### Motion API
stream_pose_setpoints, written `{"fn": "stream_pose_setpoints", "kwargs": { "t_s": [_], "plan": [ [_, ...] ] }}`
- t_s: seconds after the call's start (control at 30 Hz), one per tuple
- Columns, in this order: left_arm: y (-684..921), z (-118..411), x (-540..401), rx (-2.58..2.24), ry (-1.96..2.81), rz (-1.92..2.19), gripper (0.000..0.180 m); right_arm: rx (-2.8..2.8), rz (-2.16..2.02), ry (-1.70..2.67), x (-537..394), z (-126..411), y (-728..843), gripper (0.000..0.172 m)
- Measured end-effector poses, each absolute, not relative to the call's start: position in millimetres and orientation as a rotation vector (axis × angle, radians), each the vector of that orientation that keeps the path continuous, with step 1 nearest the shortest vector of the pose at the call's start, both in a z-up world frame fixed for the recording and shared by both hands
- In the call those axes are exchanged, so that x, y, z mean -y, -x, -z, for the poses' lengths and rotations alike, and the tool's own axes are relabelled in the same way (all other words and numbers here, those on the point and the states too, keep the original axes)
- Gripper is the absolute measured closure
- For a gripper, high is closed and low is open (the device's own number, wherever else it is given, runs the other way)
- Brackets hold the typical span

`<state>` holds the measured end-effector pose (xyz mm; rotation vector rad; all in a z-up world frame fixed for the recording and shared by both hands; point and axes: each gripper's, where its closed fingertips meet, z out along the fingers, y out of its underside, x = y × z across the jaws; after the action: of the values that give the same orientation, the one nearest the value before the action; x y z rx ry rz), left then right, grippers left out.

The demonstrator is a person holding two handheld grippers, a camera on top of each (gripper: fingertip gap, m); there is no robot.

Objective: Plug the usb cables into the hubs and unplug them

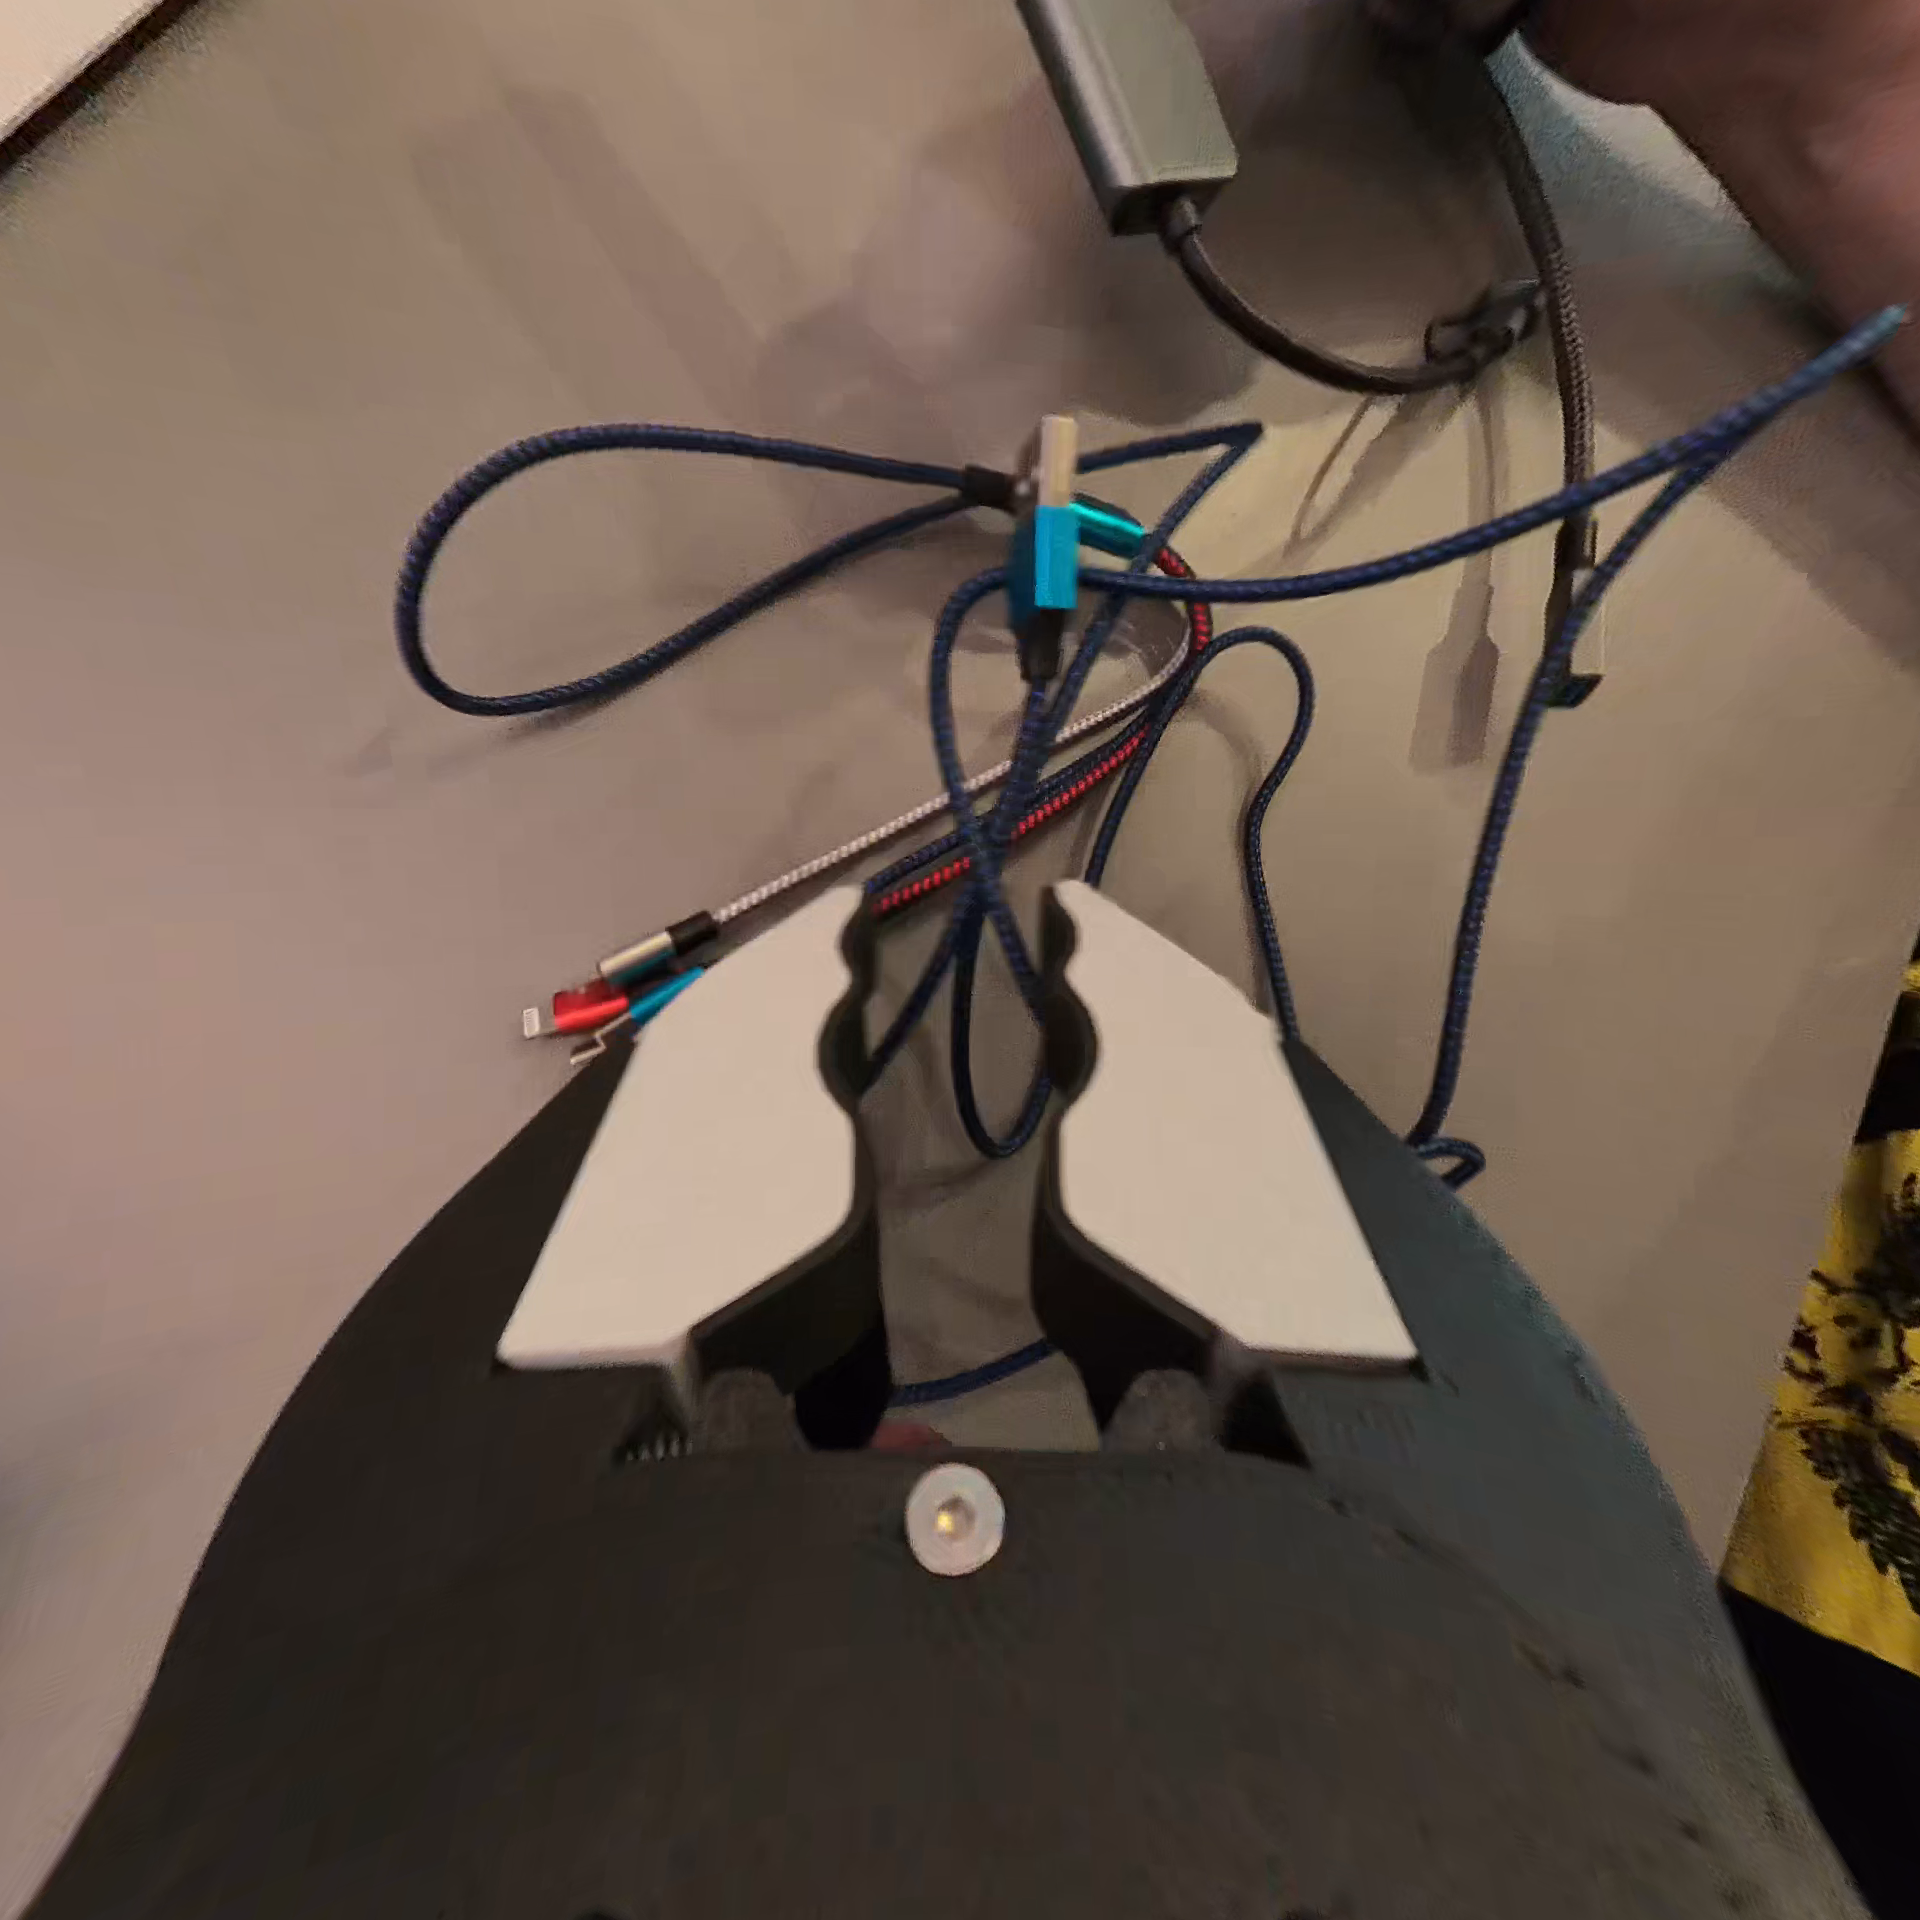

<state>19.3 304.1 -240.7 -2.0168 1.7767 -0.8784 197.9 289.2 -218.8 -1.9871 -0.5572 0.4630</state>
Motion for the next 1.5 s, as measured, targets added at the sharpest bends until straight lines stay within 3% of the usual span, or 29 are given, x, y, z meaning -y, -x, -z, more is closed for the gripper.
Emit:
{"fn": "stream_pose_setpoints", "kwargs": {
  "t_s": [0.03,0.33,0.63,0.8,0.83,0.93,1.2,1.27,1.37,1.5],
  "plan": [
    [-19.0,238.8,-305.8,-1.749,2.027,0.912,0.141,0.556,-0.454,1.981,-289.5,217.7,-199.4,0.161],
    [-9.1,191.5,-332.9,-1.644,1.973,0.97,0.093,0.655,-0.338,1.906,-283.5,179.4,-201.4,0.161],
    [-59.0,128.6,-285.1,-1.594,1.768,1.326,0.109,0.985,-0.162,1.855,-272.5,126.6,-155.7,0.161],
    [-89.5,132.7,-256.5,-1.638,1.807,1.484,0.112,1.147,-0.07,1.819,-276.1,122.5,-131.7,0.161],
    [-91.3,135.8,-255.1,-1.649,1.817,1.503,0.117,1.166,-0.061,1.808,-277.1,120.6,-128.1,0.161],
    [-88.5,138.7,-246.2,-1.701,1.779,1.575,0.167,1.217,-0.052,1.779,-279.2,114.3,-118.8,0.161],
    [-75.8,133.1,-265.1,-1.506,1.767,1.604,0.169,1.23,-0.049,1.795,-291.5,107.0,-106.0,0.16],
    [-71.4,130.4,-274.5,-1.428,1.775,1.618,0.169,1.185,-0.024,1.829,-292.5,100.9,-112.6,0.147],
    [-64.2,129.4,-288.5,-1.316,1.796,1.669,0.169,1.139,-0.052,1.841,-276.8,90.0,-116.8,0.146],
    [-57.7,119.8,-305.0,-1.2,1.764,1.723,0.169,1.239,-0.254,1.989,-231.3,121.9,-93.5,0.152]
  ]
}}
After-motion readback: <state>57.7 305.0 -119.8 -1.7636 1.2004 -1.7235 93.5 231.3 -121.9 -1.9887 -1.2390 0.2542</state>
